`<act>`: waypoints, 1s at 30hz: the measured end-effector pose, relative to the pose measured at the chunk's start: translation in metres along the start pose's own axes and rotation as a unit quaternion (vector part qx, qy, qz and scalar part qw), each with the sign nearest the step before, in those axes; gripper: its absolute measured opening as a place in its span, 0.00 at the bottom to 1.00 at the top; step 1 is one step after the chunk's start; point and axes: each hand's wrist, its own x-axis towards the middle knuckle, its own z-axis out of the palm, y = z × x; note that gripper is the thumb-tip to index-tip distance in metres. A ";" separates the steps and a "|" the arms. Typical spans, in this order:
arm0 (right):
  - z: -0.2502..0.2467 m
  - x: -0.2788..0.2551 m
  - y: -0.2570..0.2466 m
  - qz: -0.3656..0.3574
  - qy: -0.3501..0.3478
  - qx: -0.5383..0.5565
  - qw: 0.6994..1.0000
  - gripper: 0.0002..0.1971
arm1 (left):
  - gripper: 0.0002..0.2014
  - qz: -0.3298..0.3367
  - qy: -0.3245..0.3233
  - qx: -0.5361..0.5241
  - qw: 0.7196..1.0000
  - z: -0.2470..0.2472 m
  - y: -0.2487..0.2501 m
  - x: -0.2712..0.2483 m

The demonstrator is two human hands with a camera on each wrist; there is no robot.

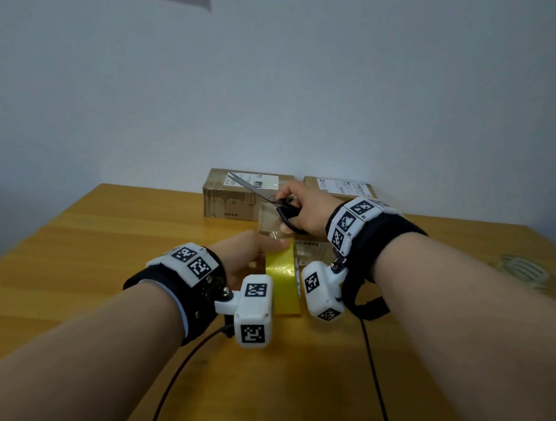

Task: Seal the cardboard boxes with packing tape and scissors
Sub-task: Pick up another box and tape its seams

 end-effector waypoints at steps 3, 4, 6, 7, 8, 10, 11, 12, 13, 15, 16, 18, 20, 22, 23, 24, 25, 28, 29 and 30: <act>0.000 0.002 0.001 0.001 0.004 -0.005 1.000 0.23 | 0.09 -0.007 0.006 -0.009 1.000 0.005 0.000 0.001; 0.000 0.003 0.001 0.002 0.006 -0.003 1.000 0.23 | 0.12 -0.007 0.009 -0.005 1.000 0.005 0.001 0.003; 0.000 0.005 0.002 0.006 0.011 0.006 1.000 0.22 | 0.19 -0.009 0.020 -0.003 1.000 0.004 0.003 0.005; 0.000 0.006 0.002 0.008 0.013 0.015 1.000 0.22 | 0.19 -0.010 0.025 0.003 1.000 0.003 0.003 0.007; 0.001 0.006 0.003 0.010 0.015 0.024 1.000 0.22 | 0.18 -0.010 0.034 0.015 0.999 0.003 0.004 0.008; 0.002 0.010 0.005 0.013 0.014 0.036 0.999 0.23 | 0.17 -0.018 0.049 0.043 0.998 0.003 -0.001 0.012; 0.003 0.012 0.007 0.014 0.015 0.032 0.999 0.24 | 0.16 -0.018 0.048 0.045 0.998 0.003 -0.003 0.014; 0.004 0.013 0.007 0.013 0.018 0.023 0.999 0.24 | 0.13 -0.012 0.053 0.035 0.998 0.006 -0.004 0.016; 0.005 0.014 0.009 0.010 0.024 0.015 1.000 0.25 | 0.10 -0.005 0.070 0.029 0.997 0.007 -0.004 0.019; 0.005 0.016 0.010 0.005 0.037 0.009 0.999 0.24 | 0.17 -0.004 0.083 0.041 0.996 0.009 0.000 0.021; 0.004 0.016 0.009 0.003 0.045 0.012 0.999 0.23 | 0.27 -0.017 0.079 0.058 0.995 0.009 0.002 0.022; 0.002 0.015 0.010 -0.002 0.066 0.032 0.997 0.20 | 0.37 -0.013 0.066 0.095 0.993 0.008 0.003 0.035; -0.003 0.014 0.013 0.002 0.082 0.080 0.993 0.18 | 0.40 -0.023 0.068 0.095 0.993 0.007 0.004 0.045; -0.010 0.007 0.013 0.004 0.075 0.133 0.988 0.17 | 0.32 -0.018 0.078 0.101 0.992 0.012 0.007 0.038; -0.014 0.002 0.013 0.004 0.057 0.148 0.987 0.17 | 0.27 -0.012 0.078 0.099 0.992 0.014 0.008 0.036; -0.020 -0.004 0.012 0.004 0.026 0.162 0.986 0.17 | 0.24 -0.010 0.084 0.098 0.992 0.015 0.009 0.036; -0.027 -0.010 0.013 0.014 -0.019 0.182 0.983 0.17 | 0.23 -0.012 0.088 0.107 0.990 0.015 0.010 0.034; -0.053 -0.027 0.022 0.096 -0.154 0.214 0.960 0.18 | 0.26 -0.018 0.075 0.143 0.987 0.016 0.013 0.031; -0.061 -0.032 0.027 0.119 -0.180 0.202 0.955 0.20 | 0.30 -0.017 0.074 0.155 0.985 0.016 0.012 0.031; -0.068 -0.036 0.034 0.141 -0.195 0.188 0.952 0.22 | 0.34 -0.020 0.071 0.153 0.985 0.016 0.013 0.031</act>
